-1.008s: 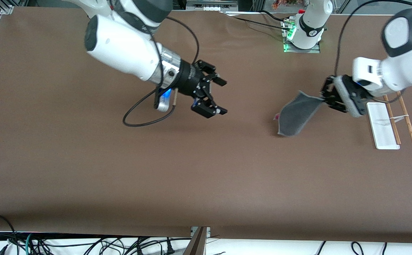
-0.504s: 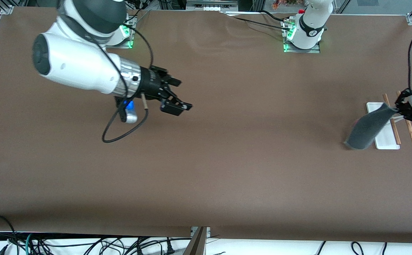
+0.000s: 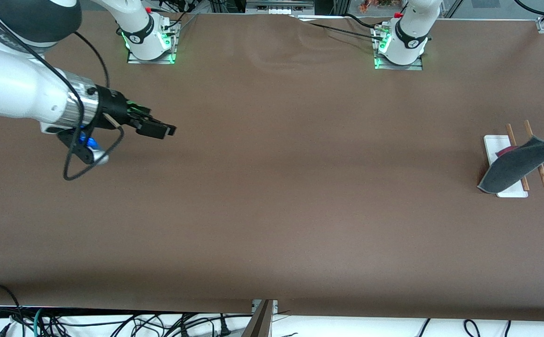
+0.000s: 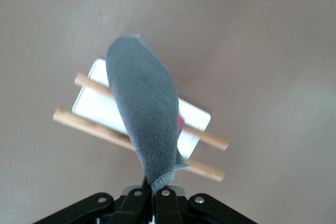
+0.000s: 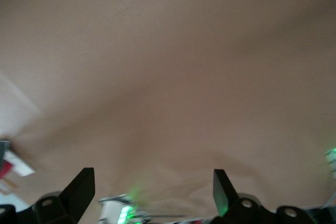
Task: Pass towel and hang on rack
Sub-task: 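Lay the towel over the wooden dowels while the right gripper retracts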
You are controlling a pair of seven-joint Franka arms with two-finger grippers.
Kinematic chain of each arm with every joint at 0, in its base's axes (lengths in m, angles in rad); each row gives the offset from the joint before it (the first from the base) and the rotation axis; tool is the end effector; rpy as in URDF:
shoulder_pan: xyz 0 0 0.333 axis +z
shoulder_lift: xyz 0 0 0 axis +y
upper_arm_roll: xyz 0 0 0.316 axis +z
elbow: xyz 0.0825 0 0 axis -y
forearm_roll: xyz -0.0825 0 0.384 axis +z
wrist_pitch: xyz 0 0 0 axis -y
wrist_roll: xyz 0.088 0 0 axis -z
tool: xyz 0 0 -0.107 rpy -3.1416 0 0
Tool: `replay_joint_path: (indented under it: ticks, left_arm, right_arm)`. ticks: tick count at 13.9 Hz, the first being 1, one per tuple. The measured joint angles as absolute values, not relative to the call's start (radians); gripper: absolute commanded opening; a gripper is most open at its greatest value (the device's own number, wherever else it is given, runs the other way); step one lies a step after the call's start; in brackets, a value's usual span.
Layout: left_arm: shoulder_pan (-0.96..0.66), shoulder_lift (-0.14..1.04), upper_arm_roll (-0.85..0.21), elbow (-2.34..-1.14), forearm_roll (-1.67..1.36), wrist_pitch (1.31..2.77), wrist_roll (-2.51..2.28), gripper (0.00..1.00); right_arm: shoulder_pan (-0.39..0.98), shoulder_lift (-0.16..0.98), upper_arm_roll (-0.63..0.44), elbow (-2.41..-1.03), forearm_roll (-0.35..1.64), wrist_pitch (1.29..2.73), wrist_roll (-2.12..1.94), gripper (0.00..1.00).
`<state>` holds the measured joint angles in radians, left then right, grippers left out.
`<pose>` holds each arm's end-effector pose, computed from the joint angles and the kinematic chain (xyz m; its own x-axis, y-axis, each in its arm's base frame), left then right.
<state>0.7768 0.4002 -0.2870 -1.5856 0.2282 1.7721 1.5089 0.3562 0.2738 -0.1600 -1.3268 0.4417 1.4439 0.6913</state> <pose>0.5510 0.3403 0.3984 0.4622 -0.8797 -0.1116 -0.8591 -0.4754 0.1896 0.5961 0.1841 0.5774 0.8496 -0.3880 -0.3574 -0.4773 -0.8538 -0.2078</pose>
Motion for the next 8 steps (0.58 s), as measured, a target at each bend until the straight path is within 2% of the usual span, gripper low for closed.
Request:
replay_joint_path:
  ticks: [5, 8]
  left_arm:
    - [0.811, 0.431, -0.287, -1.581, 0.27, 1.886, 1.599, 0.0]
    - [0.843, 0.467, -0.287, -1.579, 0.27, 1.944, 1.637, 0.0]
  right_arm:
    - [0.241, 0.131, -0.076, -1.456, 0.16, 1.452, 0.285, 1.0]
    - [0.221, 0.102, -0.072, -1.525, 0.037, 1.541, 0.119, 1.0]
